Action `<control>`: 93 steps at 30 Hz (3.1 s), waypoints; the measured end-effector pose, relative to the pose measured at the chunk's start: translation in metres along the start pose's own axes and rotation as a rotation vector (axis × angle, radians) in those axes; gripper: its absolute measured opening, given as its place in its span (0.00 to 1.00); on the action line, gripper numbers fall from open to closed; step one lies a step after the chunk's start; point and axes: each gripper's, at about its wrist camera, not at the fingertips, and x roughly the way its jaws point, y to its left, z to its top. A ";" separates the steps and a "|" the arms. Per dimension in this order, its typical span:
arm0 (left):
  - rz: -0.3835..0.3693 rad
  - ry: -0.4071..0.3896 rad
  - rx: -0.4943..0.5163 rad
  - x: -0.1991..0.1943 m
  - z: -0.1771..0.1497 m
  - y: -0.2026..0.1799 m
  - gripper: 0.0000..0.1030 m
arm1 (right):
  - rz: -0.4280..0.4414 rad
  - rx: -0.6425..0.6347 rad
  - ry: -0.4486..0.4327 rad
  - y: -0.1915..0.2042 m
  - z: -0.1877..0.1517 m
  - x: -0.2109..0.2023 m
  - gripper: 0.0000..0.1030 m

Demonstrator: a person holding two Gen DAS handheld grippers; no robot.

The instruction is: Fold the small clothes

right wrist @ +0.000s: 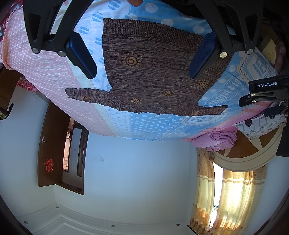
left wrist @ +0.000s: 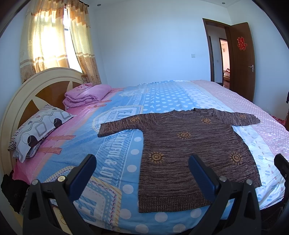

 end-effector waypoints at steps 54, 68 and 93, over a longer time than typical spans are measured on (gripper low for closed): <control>0.093 0.118 0.077 0.092 0.007 -0.002 1.00 | 0.044 0.047 0.145 -0.034 -0.002 0.100 0.99; 0.133 0.186 0.151 0.168 0.022 -0.025 1.00 | -0.039 0.096 0.239 -0.091 0.003 0.174 0.99; 0.147 0.216 0.207 0.311 0.063 -0.084 1.00 | -0.269 0.258 0.345 -0.249 0.013 0.290 0.99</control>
